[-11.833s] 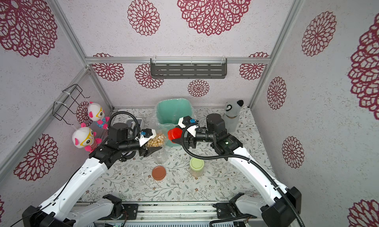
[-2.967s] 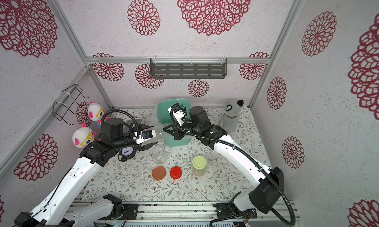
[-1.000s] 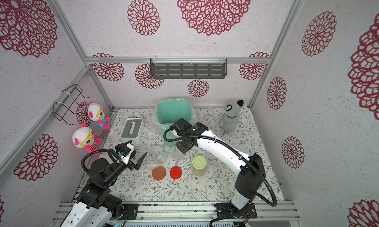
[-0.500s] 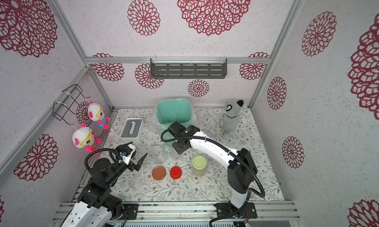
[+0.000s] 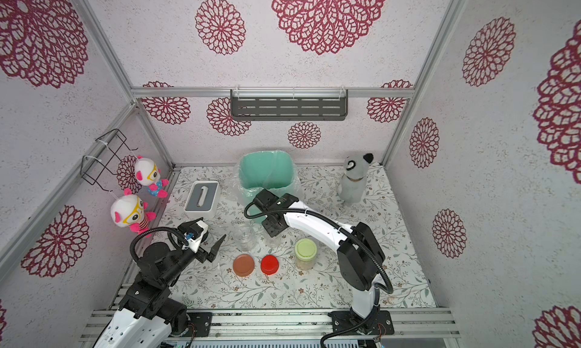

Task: Empty moldy peanuts from jars
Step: Place the jar at the center of the board, then pick up the jar from the center of the board.

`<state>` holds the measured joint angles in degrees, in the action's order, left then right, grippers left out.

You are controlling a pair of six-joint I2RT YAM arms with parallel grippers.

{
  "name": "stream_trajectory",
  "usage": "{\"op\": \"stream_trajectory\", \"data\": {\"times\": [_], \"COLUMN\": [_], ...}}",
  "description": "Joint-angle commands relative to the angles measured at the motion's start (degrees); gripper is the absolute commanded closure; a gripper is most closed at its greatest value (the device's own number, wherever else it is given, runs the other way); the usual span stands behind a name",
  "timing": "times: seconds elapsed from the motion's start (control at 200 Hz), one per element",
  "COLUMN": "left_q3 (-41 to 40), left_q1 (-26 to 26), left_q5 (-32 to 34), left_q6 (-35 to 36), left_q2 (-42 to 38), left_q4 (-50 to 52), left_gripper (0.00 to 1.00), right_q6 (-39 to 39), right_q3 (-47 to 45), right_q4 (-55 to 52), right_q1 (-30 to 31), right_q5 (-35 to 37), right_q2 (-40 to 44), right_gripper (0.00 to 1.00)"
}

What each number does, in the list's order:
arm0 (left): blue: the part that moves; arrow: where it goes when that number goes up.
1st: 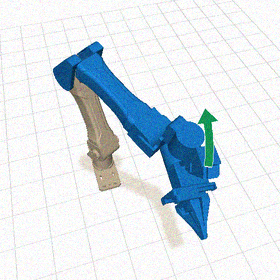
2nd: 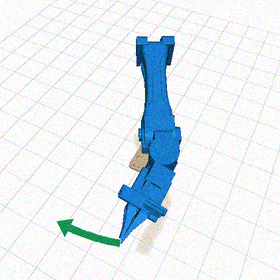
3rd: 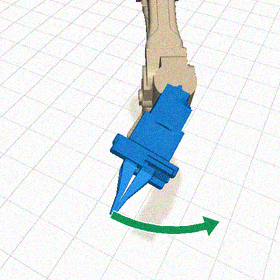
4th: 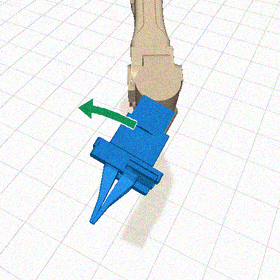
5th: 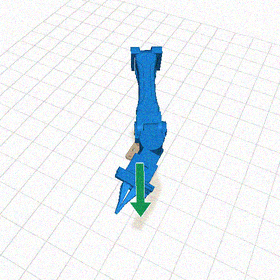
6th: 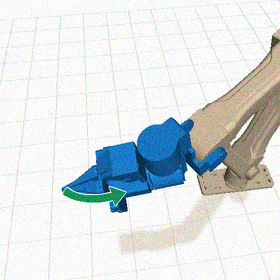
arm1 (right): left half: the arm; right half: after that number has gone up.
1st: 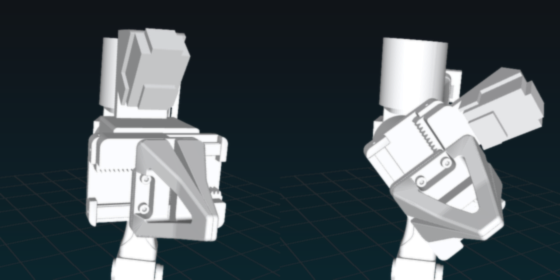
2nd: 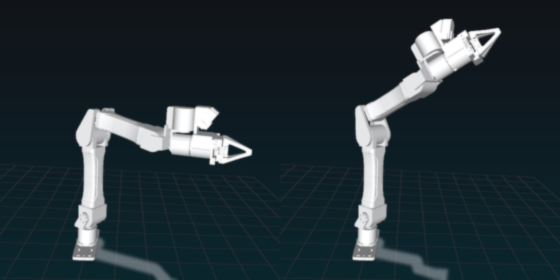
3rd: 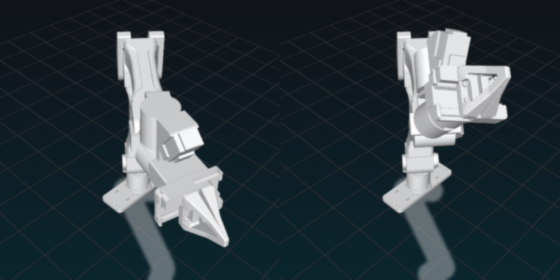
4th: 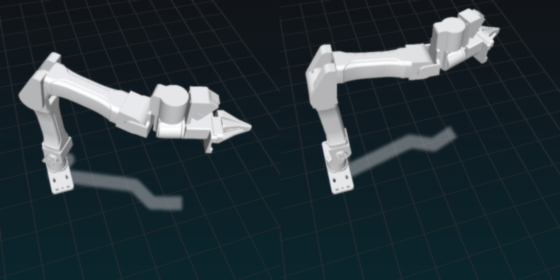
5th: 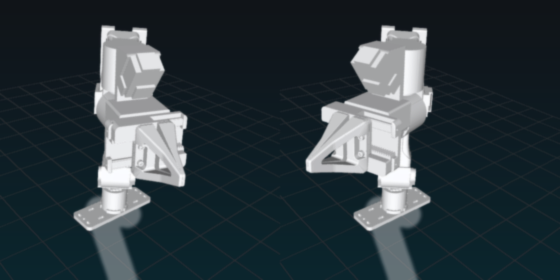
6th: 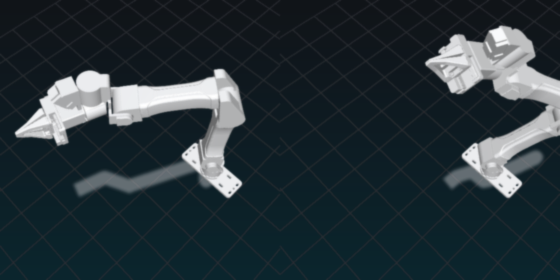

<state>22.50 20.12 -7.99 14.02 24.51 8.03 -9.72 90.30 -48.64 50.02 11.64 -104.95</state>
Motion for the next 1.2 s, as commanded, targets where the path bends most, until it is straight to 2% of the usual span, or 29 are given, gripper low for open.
{"op": "stream_trajectory", "data": {"times": [0.0,0.185,0.36,0.46,0.605,0.74,0.986,1.196], "left_q3": [-0.53,-0.38,-0.25,-0.05,1.94,3.63,5.87,6.89], "left_q1": [-0.43,-0.44,-0.48,-0.48,-0.44,-0.43,-0.43,-0.43], "left_q5": [0.45,0.22,-0.18,-0.17,-0.34,-3.21,-7.31,-10.98], "left_q6": [0.29,0.48,0.62,0.81,1.71,1.77,0.68,-1.39], "left_q2": [0.43,1.23,1.5,1.2,1.28,2.5,5.82,8.82], "left_q4": [-0.48,-1.0,-0.96,-0.53,2.58,4.13,4.18,3.75], "left_gripper": [0.03,0.03,0.03,0.03,0.03,0.03,0.03,0.03], "right_q6": [-1.75,-2.24,-4.04,-4.93,-7.06,-9.47,-14.98,-15.6], "right_q3": [0.11,-2.85,-10.35,-14.2,-19.8,-23.59,-25.43,-26.3], "right_q4": [1.24,3.69,9.99,12.75,15.77,14.5,3.95,-3.26], "right_q1": [0.07,0.22,1.04,1.09,1.36,1.32,1.45,1.6], "right_q5": [1.9,0.61,1.61,2.2,4.43,6.51,7.53,1.78], "right_q2": [3.05,7.58,15.69,20.36,28.42,35.1,41.51,42.15], "right_gripper": [0.6,0.54,0.48,0.36,0.13,0.02,0.01,0.01]}}
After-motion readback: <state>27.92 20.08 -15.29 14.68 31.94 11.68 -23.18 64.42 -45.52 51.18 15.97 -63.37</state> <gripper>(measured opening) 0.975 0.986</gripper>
